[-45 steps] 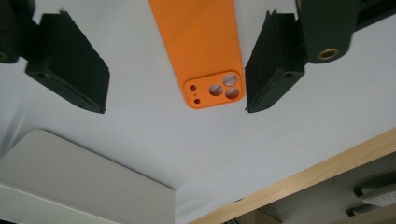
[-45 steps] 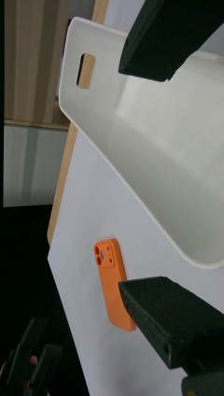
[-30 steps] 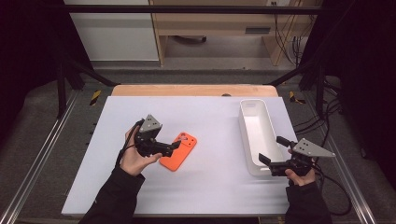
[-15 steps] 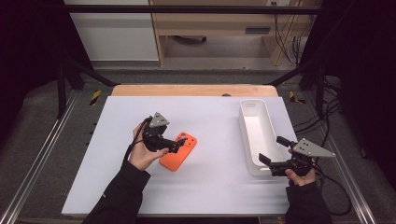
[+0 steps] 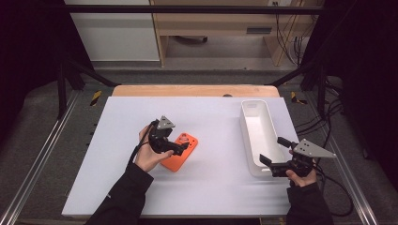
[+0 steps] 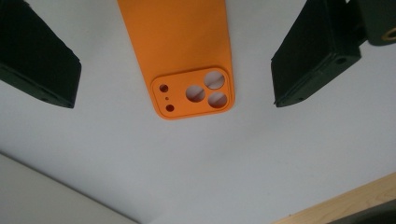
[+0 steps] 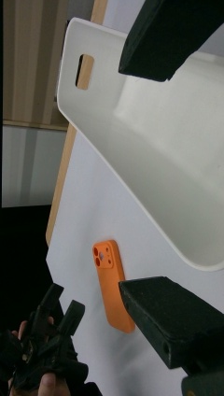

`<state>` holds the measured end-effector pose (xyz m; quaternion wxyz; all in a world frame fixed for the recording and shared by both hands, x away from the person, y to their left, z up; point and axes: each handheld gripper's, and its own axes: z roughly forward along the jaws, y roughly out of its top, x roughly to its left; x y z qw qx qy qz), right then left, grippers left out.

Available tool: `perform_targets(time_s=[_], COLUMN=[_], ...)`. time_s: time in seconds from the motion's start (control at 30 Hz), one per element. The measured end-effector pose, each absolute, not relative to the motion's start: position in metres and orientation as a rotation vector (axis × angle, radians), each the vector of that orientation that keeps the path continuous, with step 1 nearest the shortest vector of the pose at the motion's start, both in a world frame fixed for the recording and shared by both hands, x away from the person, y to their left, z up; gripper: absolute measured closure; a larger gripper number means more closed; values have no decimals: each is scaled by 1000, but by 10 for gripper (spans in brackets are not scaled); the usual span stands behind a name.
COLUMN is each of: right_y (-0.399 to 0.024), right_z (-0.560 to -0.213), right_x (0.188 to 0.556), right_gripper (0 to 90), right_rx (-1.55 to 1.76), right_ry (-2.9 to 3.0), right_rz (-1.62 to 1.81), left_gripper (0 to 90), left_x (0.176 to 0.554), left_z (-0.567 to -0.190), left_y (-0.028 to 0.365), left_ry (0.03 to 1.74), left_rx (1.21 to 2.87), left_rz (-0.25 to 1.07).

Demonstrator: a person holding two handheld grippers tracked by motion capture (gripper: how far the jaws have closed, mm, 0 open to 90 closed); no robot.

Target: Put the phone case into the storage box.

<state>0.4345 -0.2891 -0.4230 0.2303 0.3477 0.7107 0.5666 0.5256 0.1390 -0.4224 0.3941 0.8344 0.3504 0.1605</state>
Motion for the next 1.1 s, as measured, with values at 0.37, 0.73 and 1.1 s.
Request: perform_targets(time_s=[0.37,0.73,1.1], right_y=[-289,-289,-289], right_z=[-423,-422,-422], right_x=[434,434,434], right_gripper=[4,4,4], right_rx=[958,956,956], right_ry=[1953,1951,1951], right_rz=[1559,1560,1560], left_gripper=[11,11,11], left_x=[529,532,533], left_z=[-439,-451,-461], left_y=[131,130,128], left_ry=[906,934,961], left_rx=[2181,2221,2252], left_rz=[380,351,326])
